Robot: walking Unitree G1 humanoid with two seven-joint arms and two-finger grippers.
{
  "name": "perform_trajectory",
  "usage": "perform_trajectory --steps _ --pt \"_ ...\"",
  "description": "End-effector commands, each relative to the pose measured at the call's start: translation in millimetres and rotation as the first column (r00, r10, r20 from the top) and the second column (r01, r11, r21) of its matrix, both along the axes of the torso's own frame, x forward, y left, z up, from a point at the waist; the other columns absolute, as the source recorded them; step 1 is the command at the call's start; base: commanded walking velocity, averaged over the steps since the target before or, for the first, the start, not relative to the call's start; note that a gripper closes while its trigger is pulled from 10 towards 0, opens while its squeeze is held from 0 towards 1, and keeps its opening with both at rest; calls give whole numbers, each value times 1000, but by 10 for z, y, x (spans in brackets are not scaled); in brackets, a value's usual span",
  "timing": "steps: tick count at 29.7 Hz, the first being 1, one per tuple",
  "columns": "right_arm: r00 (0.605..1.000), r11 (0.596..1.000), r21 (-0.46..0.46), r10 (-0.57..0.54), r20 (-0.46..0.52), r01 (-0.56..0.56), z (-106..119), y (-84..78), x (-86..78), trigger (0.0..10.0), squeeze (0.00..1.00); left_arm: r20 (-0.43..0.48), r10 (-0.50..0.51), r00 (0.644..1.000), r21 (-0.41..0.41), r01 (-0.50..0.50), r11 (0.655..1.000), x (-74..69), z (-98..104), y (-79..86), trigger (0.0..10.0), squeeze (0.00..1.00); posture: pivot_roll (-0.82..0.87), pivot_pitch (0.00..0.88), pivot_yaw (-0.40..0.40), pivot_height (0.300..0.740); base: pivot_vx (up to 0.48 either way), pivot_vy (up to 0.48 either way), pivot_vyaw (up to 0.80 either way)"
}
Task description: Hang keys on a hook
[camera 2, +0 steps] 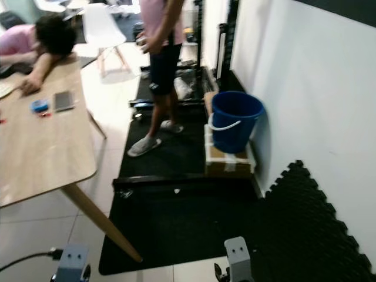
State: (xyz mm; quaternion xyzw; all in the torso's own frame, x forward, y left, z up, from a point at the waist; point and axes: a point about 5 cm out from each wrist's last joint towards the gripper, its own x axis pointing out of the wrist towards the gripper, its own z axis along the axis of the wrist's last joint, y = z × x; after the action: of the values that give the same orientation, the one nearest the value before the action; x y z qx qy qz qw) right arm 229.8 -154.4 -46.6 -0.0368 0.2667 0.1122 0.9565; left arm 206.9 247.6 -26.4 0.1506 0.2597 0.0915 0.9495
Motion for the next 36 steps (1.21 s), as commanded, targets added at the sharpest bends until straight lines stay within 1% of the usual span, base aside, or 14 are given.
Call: perform_trajectory --steps 1,12,16,29,31,36 --pt "1000 1000 2 2 -15 -2 -30 16 -42 10000 0 -22 7 1000 -3 -7 1000 -84 -41 25 10000 0 224 99 36 740 0 0 0" --pt "1000 1000 23 12 5 -12 -4 56 -15 10000 0 -13 -22 1000 -4 22 1000 -73 -29 -6 10000 0 223 105 35 740 0 0 0" --pt "1000 1000 24 14 9 -14 2 55 -9 10000 0 -4 -37 999 8 37 999 -64 -16 -13 10000 0 223 107 35 740 334 0 0" --pt "1000 1000 22 10 5 -11 -2 44 -13 10000 0 -9 -39 999 7 39 999 -58 -24 -20 10000 0 221 104 35 740 407 -250 0" --pt "1000 1000 22 10 5 -10 -3 44 -14 10000 0 -9 -38 999 6 38 999 -59 -25 -20 10000 0 221 104 35 740 345 0 0" --pt "1000 1000 18 12 2 -12 -6 42 -15 10000 0 -25 -1 1000 -10 1 1000 -74 -50 -8 10000 0 225 103 32 740 53 0 0"
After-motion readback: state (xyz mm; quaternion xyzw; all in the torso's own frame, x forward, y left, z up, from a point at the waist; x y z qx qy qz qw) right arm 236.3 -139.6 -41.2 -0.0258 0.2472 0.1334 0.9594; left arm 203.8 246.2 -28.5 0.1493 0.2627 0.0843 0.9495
